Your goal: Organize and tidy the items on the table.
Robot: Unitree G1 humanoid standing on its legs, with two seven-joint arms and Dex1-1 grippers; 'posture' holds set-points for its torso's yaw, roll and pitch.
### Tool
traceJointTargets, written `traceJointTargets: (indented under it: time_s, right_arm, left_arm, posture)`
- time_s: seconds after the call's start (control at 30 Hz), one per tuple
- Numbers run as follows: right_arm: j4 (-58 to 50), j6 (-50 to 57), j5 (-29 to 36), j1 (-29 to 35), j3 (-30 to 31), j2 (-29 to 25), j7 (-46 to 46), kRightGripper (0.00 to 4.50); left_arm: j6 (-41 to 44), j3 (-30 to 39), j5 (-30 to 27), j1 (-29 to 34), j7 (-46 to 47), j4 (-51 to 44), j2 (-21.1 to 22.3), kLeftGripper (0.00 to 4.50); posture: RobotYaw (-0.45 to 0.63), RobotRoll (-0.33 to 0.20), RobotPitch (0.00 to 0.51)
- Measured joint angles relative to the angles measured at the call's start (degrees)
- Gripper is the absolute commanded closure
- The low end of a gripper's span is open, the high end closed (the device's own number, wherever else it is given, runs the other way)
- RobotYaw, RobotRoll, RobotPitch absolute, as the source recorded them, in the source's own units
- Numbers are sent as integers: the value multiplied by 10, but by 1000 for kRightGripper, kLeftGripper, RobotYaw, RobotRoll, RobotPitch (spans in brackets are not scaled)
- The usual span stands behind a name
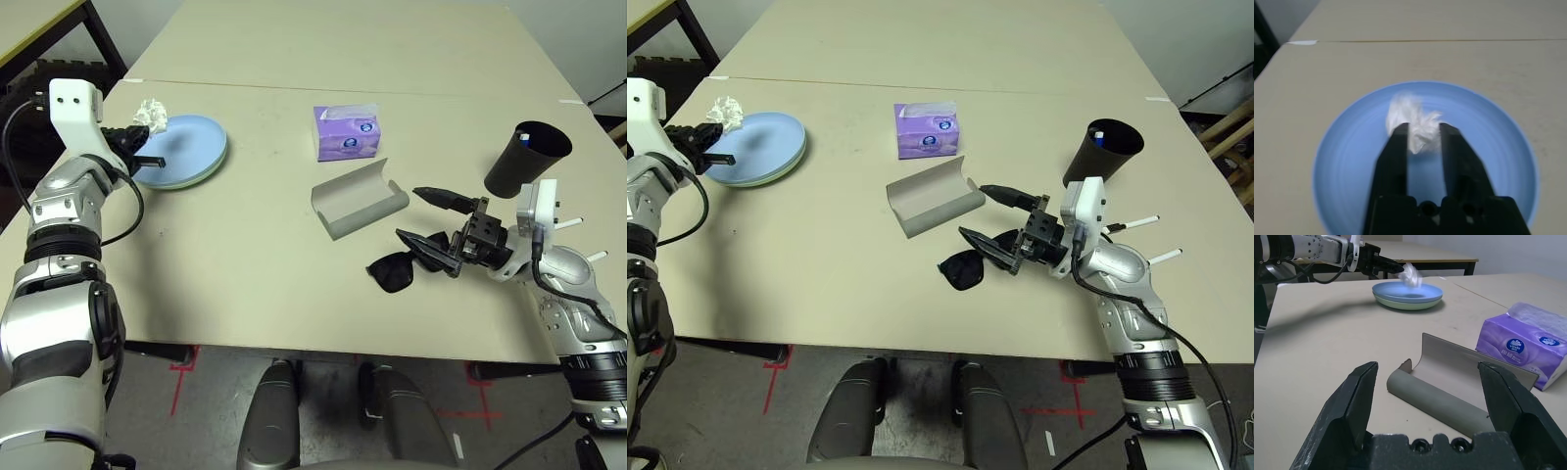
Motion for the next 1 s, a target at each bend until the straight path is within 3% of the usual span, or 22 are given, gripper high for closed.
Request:
traceJointTargets:
  time_s: [0.2, 0.47, 0.8, 1.0]
  right_arm:
    - [3, 0, 0, -7, -1, -3, -6, 0]
    - [33, 0, -1, -44, -22, -15, -15, 0]
    - [46, -8, -5, -49, -22, -15, -18, 0]
    - [46, -10, -5, -38, -22, -15, -18, 0]
  left_arm:
    - [-12, 6, -8, -5, -42, -2, -4, 64]
    - [-17, 9, -31, 17, -152, -62, -26, 23]
    - [-17, -42, -37, 86, -320, -163, -41, 23]
    - [-69, -79, -36, 116, -429, -185, -40, 23]
  posture:
    - [156, 0, 175]
    - [156, 0, 174]
    - [138, 0, 173]
    - [123, 0, 178]
